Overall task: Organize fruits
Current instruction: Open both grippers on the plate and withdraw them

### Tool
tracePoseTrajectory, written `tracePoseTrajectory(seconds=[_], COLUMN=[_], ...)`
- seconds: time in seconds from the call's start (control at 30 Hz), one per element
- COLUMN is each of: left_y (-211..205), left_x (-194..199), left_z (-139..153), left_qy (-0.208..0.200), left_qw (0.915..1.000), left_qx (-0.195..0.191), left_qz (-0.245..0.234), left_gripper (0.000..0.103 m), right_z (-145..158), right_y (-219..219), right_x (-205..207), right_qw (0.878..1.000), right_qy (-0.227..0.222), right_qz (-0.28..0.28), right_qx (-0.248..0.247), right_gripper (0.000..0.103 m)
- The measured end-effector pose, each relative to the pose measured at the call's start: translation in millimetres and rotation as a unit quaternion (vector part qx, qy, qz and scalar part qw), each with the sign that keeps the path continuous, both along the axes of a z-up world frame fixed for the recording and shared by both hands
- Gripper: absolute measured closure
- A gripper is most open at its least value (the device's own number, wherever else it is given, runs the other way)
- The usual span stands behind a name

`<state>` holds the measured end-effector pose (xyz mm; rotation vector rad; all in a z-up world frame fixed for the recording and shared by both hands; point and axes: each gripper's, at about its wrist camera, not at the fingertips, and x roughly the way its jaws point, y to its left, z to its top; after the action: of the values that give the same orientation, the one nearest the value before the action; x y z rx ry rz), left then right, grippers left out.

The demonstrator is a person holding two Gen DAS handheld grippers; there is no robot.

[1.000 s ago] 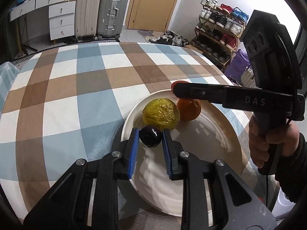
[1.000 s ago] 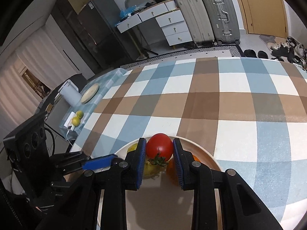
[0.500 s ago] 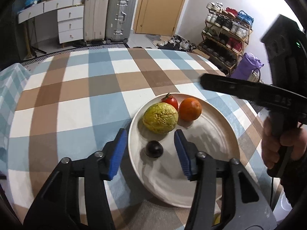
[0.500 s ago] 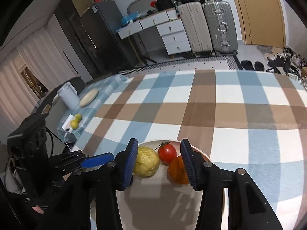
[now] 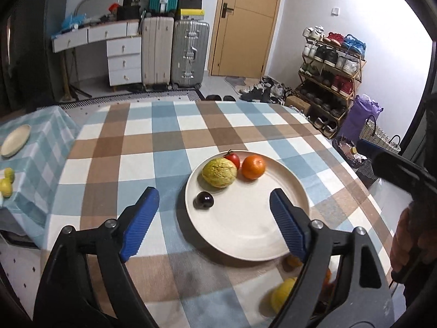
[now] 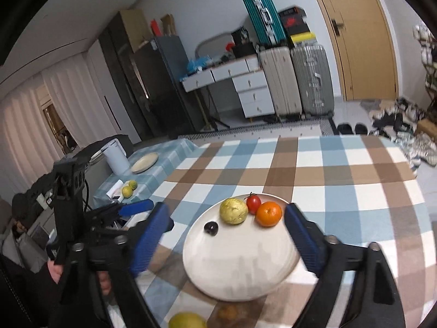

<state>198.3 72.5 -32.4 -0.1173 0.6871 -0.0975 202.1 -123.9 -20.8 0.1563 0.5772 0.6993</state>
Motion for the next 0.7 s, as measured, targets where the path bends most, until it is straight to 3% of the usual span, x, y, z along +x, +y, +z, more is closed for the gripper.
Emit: tracePoseTrajectory(seconds=[0.23,0.47,0.7], left_y=[-24.6,-42.3,-56.7], left_x=[-50.8,-98.7,-134.4], left_z=[28.0,38.2,21.0], left_qy=[-0.040,-0.062,-0.054], left_qw=[0.9991,0.9980,0.9983], left_qx=[0.011,0.012,0.023], left_qz=[-0.007,-0.001,0.005], left_gripper=[0.003,0.001,0.001], right_z=[9.1,8.3,1.1], right_y=[-20.1,-36.7,-38.0], right_x=[-59.5,-104.4,-138.3], right_qw=[0.999,0.997,0.996], right_qy=[-0.037,-0.058,-0.082], right_qz=[-0.018,-0.037,-0.040], right_qx=[0.016,0.022,0.000], right_gripper=[0.003,0.000,0.000])
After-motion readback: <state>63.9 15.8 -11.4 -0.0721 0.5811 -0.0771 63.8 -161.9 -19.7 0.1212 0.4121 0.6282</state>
